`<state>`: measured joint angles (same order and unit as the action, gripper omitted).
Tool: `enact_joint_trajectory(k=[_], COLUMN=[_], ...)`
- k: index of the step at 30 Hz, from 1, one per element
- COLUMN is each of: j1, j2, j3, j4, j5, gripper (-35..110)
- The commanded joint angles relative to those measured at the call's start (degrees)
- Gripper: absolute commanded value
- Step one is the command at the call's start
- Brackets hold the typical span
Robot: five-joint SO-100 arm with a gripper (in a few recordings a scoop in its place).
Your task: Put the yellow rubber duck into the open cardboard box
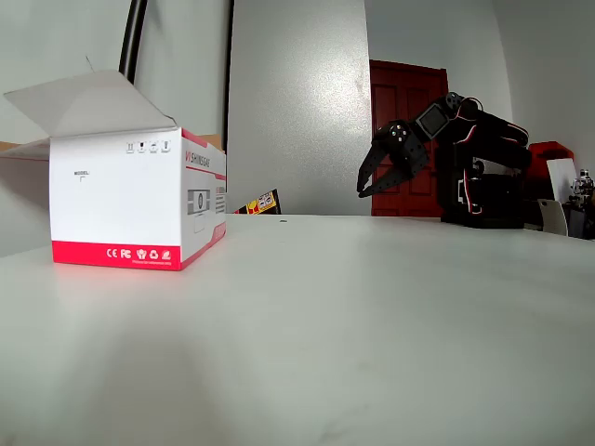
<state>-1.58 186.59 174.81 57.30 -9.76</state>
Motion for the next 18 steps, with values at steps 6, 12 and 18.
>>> enact_joint_trajectory(k=[6,12,18], j1=[0.0,0.18,1.67], j2=[0.35,0.35,0.35], j3=[0.88,0.88,0.88], j4=[-0.62,-0.62,-0.44], j5=[0.18,0.53,1.76], gripper=[0,0,0])
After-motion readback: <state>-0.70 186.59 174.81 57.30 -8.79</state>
